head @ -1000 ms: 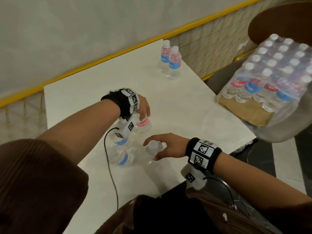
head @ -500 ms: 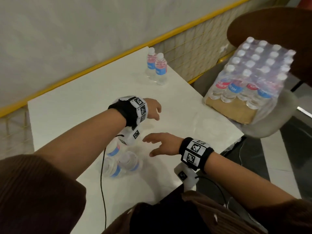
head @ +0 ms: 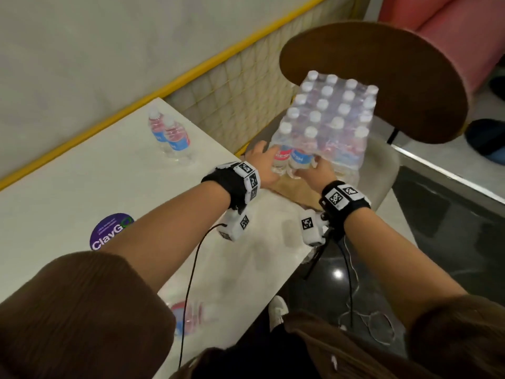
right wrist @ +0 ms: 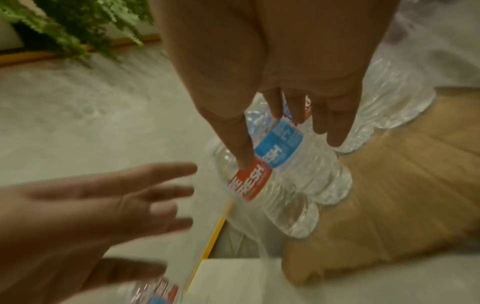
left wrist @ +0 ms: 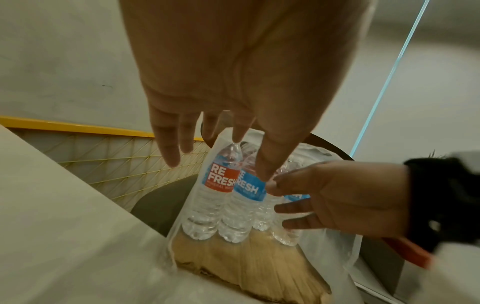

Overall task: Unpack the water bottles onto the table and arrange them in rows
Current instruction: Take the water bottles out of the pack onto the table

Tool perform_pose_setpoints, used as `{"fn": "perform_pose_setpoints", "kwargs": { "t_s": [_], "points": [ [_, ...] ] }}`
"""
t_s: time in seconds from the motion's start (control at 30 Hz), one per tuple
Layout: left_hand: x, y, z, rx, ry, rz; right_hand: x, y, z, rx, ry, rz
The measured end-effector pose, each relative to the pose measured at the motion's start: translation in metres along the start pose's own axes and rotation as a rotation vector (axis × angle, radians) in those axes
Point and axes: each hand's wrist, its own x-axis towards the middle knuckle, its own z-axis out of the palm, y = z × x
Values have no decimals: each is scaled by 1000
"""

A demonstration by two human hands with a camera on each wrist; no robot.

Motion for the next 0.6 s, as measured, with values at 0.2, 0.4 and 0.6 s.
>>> {"fn": "perform_pose_setpoints", "kwargs": {
  "t_s": [0.2, 0.4, 0.6],
  "points": [
    [14, 7, 4, 22, -61, -16, 27, -22, -10, 47, -258, 160],
    [16, -1, 10, 3, -92, 15, 38, 0, -6, 2, -193, 141],
    [19, 1, 15, -199, -60, 98, 32, 11, -11, -84, -142, -5]
  ]
}}
